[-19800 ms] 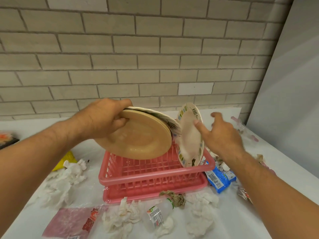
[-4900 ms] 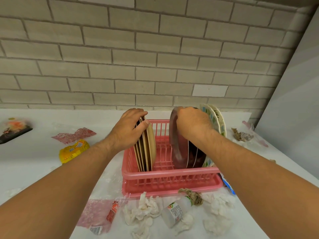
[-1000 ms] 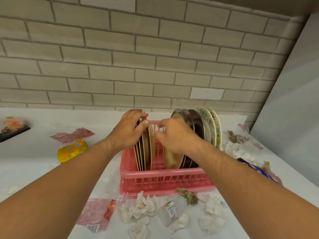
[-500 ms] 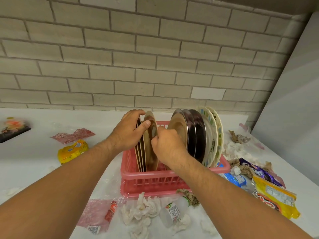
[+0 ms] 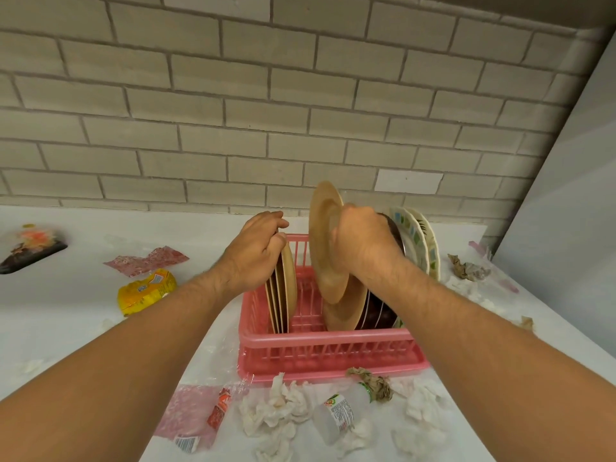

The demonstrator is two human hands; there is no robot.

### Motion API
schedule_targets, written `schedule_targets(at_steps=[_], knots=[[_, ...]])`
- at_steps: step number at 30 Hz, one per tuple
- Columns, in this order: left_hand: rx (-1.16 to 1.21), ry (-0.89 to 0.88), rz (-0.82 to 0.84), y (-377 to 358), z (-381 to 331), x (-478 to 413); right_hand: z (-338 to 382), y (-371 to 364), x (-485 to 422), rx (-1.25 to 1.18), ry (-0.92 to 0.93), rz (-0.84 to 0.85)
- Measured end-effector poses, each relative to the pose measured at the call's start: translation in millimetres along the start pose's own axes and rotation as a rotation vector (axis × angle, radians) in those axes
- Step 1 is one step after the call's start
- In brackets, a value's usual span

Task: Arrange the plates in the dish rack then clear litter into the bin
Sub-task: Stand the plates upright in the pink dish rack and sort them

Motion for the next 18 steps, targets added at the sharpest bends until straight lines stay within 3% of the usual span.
schedule_targets(at_steps=[6,14,18], knots=[[-0.009,0.001,0.003,0.2,-0.6,0.0,9.5,-27.1,9.7,0.013,-0.005,0.144],[-0.017,0.007,0.0,1.4,-3.2,-0.1,7.0,-9.3,9.7,-0.114,0.066,0.001],[-0.01,0.015,0.007,2.3,-4.9,1.1,5.9,-22.5,14.4,-0.038,0.039,0.057]])
Point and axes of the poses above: each hand's wrist, its own x-axis away from the middle knuckle, its own y-axis out of the back of the hand, z = x × y, the point moved 6 cm from there along -x, towards the middle knuckle, and after that the axes turned 11 degrees about -y, right-handed, at the moved point
